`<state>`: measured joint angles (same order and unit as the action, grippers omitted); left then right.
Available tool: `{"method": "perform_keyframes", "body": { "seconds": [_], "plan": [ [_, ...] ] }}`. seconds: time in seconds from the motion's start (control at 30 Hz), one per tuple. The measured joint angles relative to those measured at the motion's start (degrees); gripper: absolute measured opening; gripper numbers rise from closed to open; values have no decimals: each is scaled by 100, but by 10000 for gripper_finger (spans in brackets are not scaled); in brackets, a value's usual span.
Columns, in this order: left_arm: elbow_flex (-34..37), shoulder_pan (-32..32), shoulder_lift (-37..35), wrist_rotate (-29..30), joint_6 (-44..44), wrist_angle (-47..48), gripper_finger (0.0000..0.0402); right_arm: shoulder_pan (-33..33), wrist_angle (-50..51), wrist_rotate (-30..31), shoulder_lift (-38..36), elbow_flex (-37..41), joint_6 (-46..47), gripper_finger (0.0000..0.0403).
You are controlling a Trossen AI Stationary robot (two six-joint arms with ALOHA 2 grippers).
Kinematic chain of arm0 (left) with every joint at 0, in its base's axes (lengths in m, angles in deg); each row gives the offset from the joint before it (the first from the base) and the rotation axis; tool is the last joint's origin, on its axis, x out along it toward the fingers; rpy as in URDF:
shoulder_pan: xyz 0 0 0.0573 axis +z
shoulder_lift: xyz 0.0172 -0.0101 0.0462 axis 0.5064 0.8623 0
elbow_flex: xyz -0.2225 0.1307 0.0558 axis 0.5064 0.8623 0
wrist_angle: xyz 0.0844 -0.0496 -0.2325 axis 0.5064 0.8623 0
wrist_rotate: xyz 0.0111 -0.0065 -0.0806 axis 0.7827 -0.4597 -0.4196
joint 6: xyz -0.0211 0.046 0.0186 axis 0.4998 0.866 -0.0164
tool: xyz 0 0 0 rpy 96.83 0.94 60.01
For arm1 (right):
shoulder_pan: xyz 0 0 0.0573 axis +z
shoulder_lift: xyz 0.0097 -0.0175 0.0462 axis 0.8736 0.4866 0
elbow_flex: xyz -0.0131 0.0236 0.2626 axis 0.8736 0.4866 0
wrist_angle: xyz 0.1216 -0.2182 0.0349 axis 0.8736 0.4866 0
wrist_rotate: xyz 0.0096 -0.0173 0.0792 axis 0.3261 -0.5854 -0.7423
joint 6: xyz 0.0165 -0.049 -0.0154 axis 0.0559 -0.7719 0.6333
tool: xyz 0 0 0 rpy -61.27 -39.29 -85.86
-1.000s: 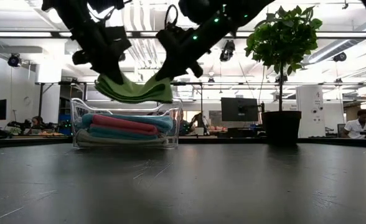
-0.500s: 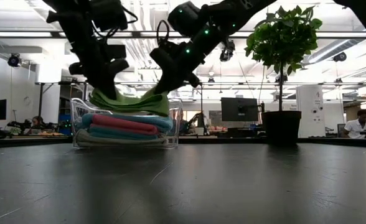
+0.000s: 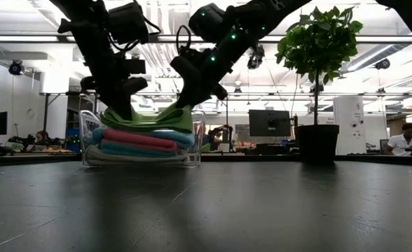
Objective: Fold microfiber towels
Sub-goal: Put the green microfiber cloth into the transparent bin
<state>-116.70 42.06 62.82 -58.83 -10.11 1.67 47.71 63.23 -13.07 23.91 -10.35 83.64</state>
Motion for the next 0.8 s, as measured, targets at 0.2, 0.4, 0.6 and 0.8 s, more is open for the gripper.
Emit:
{"method": "perform_keyframes", "body": {
  "seconds": [0.2,0.4,0.6,0.8],
  "plan": [
    [0,0,-11,3,34,-5,65,0,123,0,-2,-15,9,83],
    [0,0,-75,17,42,121,120,0,705,2,-4,-290,0,102],
    [-16,0,-315,18,94,386,143,0,1341,6,-4,-620,-166,113],
    [-139,0,-726,17,384,741,143,0,1800,7,-35,-1007,-575,106]
  ]
}}
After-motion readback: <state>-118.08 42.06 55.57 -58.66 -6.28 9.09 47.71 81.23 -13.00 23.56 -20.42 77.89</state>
